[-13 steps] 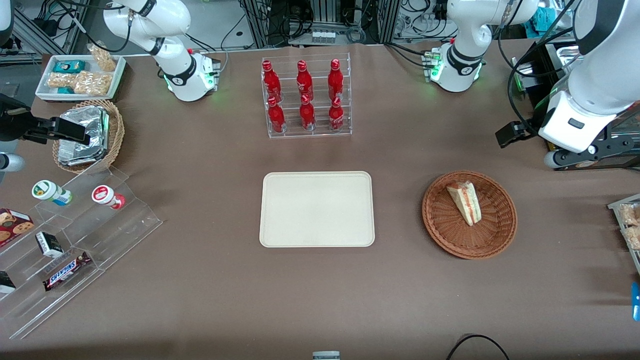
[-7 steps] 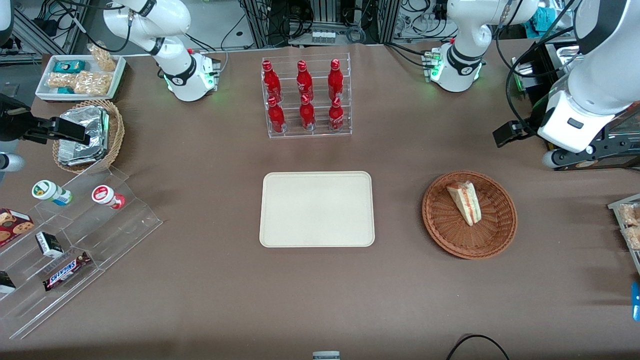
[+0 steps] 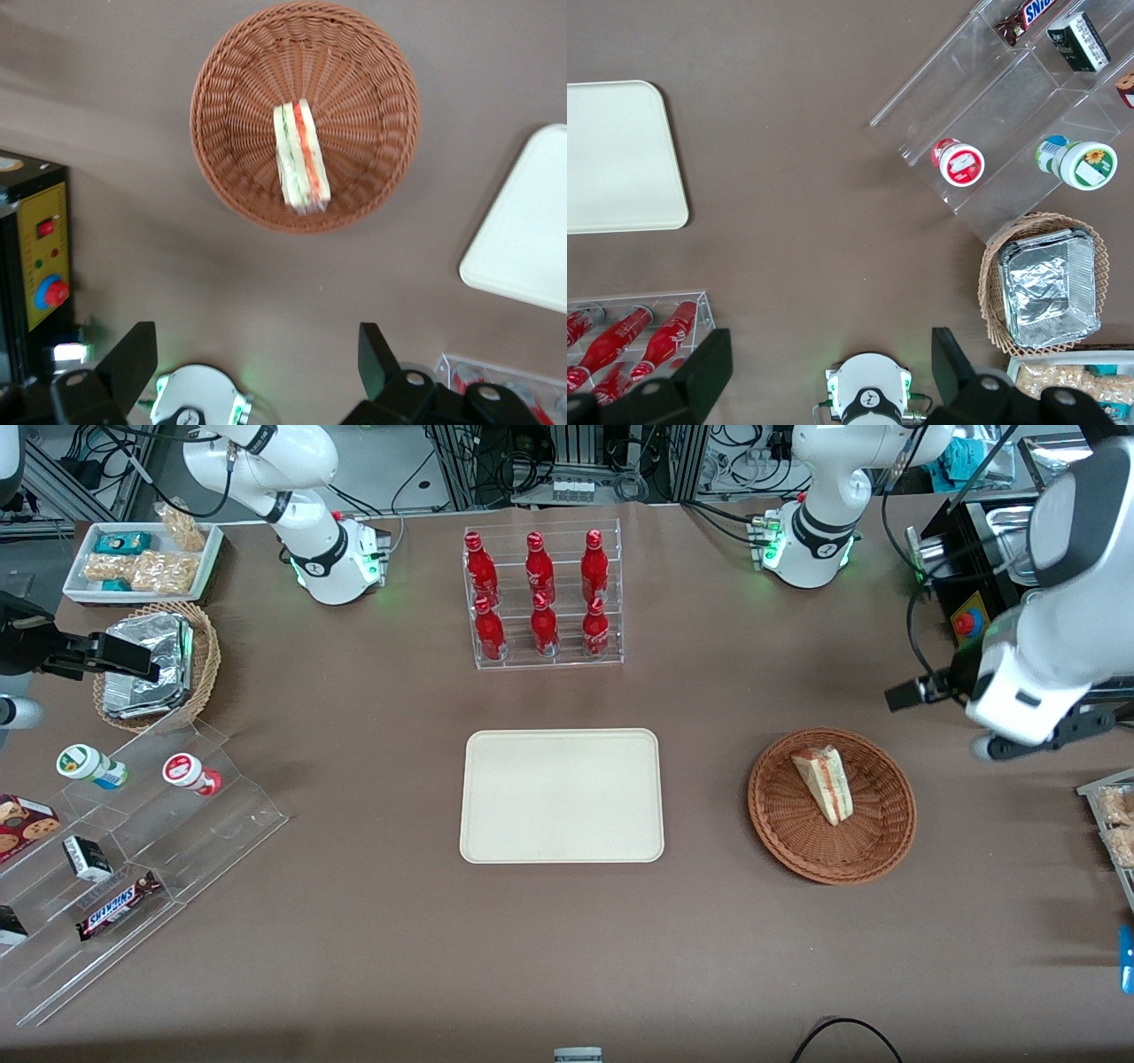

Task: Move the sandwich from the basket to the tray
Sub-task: 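Move the left gripper down over the sandwich in the wicker basket, then lower the left gripper and close it on the wrapped sandwich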

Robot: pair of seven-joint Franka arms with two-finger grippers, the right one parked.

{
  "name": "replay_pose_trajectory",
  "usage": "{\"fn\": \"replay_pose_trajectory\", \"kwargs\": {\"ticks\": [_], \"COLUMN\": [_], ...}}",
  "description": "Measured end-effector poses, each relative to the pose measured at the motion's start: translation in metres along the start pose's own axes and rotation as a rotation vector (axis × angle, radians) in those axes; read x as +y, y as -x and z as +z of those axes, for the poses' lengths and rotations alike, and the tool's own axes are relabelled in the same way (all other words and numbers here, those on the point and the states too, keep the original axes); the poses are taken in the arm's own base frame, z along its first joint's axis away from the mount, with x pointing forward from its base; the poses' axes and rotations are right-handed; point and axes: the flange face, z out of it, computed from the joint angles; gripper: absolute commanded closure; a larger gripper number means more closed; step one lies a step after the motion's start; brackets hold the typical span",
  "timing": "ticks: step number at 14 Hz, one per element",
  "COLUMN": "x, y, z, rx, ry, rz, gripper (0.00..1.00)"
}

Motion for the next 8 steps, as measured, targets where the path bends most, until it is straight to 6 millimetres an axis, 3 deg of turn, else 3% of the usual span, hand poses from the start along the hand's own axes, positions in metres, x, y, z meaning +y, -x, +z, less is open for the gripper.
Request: {"fn": "replay_pose_trajectory", "kwargs": {"ticks": [2,4,8], "x": [0.009,0.012,0.009], "y": [-0.027,-0.037,-0.042], "z": [0.051,0.099,0.159], "rx": [0.025,0.041,0.085], "ry": [0.014,0.024,0.053], "rz": [-0.002,-0.028,-0.123], "gripper": [0.0,0.0,0.0]}}
